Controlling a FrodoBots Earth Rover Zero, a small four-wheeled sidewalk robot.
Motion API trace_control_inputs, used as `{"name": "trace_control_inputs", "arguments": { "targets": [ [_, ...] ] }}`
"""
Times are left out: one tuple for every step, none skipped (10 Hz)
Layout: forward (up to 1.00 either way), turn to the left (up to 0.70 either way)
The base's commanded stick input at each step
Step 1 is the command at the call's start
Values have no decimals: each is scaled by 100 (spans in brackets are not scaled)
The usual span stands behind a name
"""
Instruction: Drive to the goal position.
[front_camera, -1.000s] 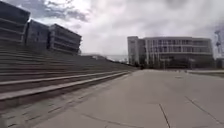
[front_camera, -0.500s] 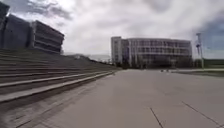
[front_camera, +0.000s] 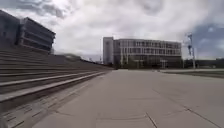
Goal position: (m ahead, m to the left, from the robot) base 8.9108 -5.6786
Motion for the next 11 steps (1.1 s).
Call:
{"name": "trace_control_inputs", "arguments": {
  "targets": [
    [70,5],
    [70,1],
    [70,1],
    [70,1],
    [70,1],
    [70,1],
    [70,1],
    [70,1],
    [70,1],
    [70,1],
    [70,1]
  ]
}}
